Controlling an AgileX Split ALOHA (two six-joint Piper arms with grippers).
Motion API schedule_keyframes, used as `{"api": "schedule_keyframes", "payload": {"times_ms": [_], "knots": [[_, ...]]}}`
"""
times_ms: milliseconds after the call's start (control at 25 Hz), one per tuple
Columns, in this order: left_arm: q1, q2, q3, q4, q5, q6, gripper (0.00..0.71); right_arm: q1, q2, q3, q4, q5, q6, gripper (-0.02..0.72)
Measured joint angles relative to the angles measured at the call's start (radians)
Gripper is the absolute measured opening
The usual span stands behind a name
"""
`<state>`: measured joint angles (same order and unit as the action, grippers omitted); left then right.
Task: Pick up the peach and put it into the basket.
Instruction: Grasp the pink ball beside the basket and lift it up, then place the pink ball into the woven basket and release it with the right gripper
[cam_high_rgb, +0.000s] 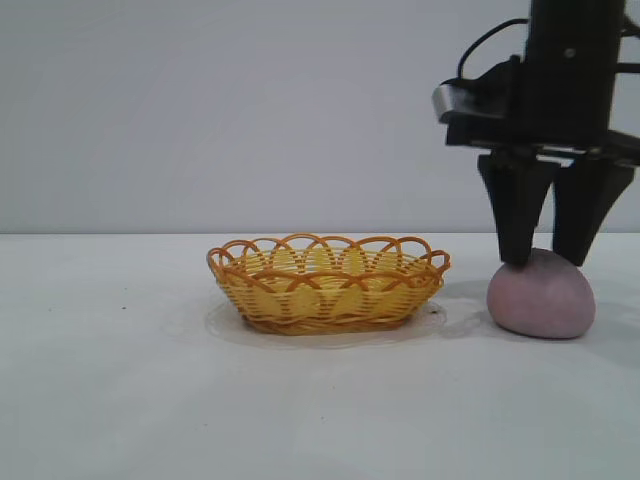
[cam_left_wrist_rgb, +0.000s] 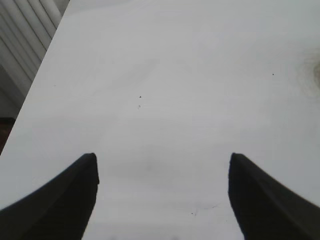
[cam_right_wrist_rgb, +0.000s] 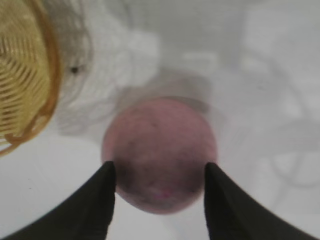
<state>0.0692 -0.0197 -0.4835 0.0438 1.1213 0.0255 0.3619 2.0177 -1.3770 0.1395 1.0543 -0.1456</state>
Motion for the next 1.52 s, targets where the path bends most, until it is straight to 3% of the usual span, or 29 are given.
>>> {"api": "schedule_keyframes", "payload": {"times_ms": [200, 480, 600, 880, 1120, 1520], "knots": [[0.000, 0.000, 0.000, 0.000, 0.000, 0.000, 0.503, 0.004, 0.004, 0.000, -0.045, -0.006, 0.000, 0.098], [0.000, 0.000, 0.000, 0.000, 0.000, 0.002, 0.503, 0.004, 0.006, 0.000, -0.069, -0.008, 0.000, 0.109], [0.000, 0.000, 0.000, 0.000, 0.000, 0.002, 0.503, 0.004, -0.004, 0.000, -0.091, -0.006, 0.000, 0.000], [0.000, 0.000, 0.000, 0.000, 0.000, 0.002, 0.503, 0.006, -0.120, -0.051, -0.125, 0.042, 0.000, 0.000], [0.000, 0.000, 0.000, 0.000, 0.000, 0.002, 0.503, 0.083, -0.176, -0.160, -0.088, 0.080, 0.000, 0.000], [0.000, 0.000, 0.000, 0.000, 0.000, 0.002, 0.503, 0.236, -0.085, -0.168, -0.045, -0.024, 0.000, 0.000]]}}
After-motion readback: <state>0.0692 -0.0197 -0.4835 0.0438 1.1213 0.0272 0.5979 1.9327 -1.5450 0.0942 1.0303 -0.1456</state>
